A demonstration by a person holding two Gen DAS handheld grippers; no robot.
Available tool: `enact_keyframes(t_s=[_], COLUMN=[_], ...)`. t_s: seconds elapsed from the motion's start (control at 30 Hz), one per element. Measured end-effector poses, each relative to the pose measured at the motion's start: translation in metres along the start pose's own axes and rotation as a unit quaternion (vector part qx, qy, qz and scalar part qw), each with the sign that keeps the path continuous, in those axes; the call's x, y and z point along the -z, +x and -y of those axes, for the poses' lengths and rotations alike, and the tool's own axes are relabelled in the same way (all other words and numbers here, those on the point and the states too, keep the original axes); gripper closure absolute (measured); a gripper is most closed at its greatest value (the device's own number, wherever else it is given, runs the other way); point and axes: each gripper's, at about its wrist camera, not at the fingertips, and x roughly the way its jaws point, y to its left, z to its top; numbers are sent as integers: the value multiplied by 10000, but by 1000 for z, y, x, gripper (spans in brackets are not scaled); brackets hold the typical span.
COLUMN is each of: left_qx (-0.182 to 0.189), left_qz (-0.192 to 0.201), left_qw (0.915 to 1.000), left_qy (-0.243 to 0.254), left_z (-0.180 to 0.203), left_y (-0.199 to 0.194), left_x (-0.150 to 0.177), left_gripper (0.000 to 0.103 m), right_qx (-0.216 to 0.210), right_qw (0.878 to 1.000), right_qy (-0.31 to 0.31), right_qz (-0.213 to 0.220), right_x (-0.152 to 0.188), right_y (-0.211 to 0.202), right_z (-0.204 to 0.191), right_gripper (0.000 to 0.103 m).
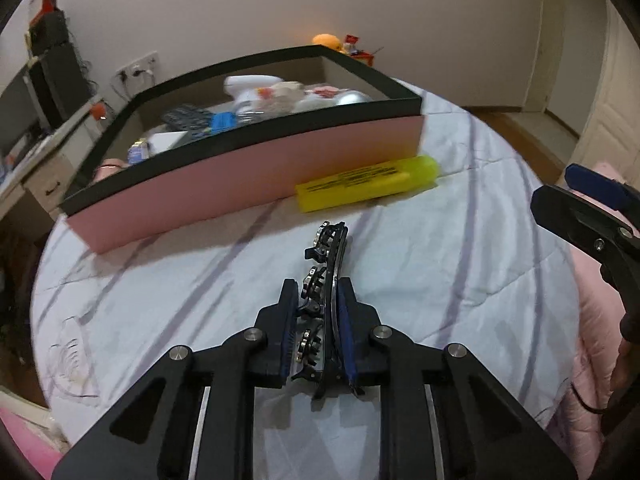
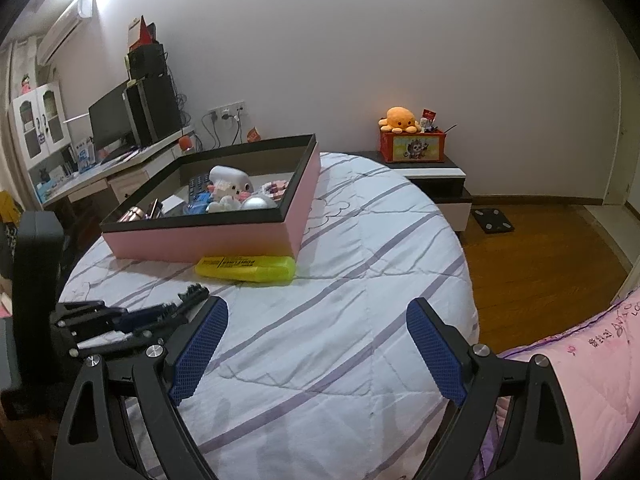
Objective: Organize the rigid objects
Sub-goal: 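Grasp the black hair clip with the left tool while the right tool grasps the yellow highlighter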
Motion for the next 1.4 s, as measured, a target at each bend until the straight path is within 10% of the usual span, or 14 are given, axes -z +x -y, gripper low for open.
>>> enact_keyframes(t_s=[0.6,1.03,1.23,1.4], left_qx=[-449,-429,-376,-337], left_qz=[46,136,133,131], left_qw=[9966,9962,9967,9968], left_qy=[-695,-742,-707,-718], left_z=[-83,-93,-95,-96], left_y=[-10,-12,-14,-14], left_x=[23,29,33,35], left_gripper=[79,44,32,29], right_qx=[-215,-1023,-1180,-918], right_qw=[9932,9825,9764,9749], right_qy=[-738,-944,-1215,-1578], right_qz=[-874,-1235,-1336,-1274], right_x=[-20,-23,-9,-7], right_y=[85,102,86,86], right_z=[-39,-55,-82,-98], right_gripper=[11,12,51,53])
